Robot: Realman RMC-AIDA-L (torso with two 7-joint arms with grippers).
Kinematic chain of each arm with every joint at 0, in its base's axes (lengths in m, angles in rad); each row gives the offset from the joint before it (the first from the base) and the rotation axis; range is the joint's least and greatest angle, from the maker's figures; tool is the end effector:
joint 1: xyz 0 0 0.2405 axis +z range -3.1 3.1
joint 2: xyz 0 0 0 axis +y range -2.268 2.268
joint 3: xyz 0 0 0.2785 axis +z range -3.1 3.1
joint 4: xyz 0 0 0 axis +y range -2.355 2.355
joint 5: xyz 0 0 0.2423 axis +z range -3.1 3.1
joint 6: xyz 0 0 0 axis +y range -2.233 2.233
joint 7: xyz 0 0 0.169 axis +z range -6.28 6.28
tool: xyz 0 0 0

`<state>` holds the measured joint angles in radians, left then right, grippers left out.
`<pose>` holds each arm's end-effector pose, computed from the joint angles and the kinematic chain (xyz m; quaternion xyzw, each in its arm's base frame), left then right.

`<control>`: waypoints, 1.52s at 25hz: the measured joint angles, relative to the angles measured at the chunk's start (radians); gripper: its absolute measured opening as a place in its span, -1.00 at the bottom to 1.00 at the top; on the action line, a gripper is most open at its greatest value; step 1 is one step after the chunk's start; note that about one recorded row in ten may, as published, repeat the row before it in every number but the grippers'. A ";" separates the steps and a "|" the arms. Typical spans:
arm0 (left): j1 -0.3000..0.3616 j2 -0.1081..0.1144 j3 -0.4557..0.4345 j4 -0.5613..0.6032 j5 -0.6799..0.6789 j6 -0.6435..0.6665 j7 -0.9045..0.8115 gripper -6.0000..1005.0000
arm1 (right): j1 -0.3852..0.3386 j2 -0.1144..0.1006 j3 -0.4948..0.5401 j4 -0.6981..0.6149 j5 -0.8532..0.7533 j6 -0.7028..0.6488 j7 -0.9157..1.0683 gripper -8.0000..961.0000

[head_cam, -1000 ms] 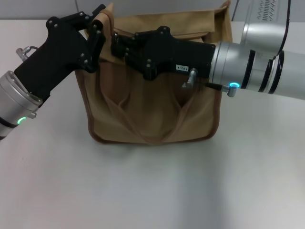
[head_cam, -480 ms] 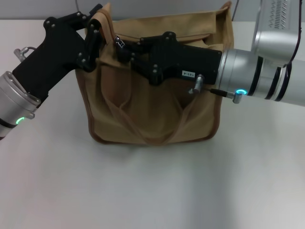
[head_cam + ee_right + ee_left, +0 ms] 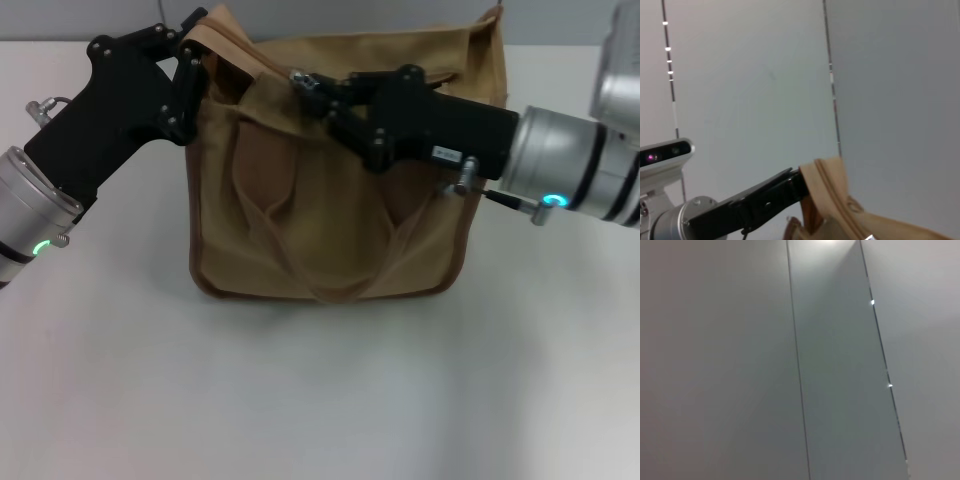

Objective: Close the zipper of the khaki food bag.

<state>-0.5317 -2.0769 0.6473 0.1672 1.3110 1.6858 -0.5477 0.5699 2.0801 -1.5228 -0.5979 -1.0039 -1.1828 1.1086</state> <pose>-0.2659 0.3623 -0.0276 -0.7956 -0.0369 -0.4827 0.3643 0.1729 0.4052 -0.1006 -0.9068 0.1144 0.3731 0.1593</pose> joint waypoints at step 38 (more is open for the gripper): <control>-0.001 0.001 -0.039 -0.004 -0.010 -0.099 0.005 -0.65 | -0.213 -0.002 0.342 0.021 -0.093 -0.132 -0.037 -0.79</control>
<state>-0.5326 -2.0755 0.6079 0.1633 1.3007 1.5868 -0.5426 0.3568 2.0785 -1.1807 -0.5765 -1.0970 -1.3148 1.0719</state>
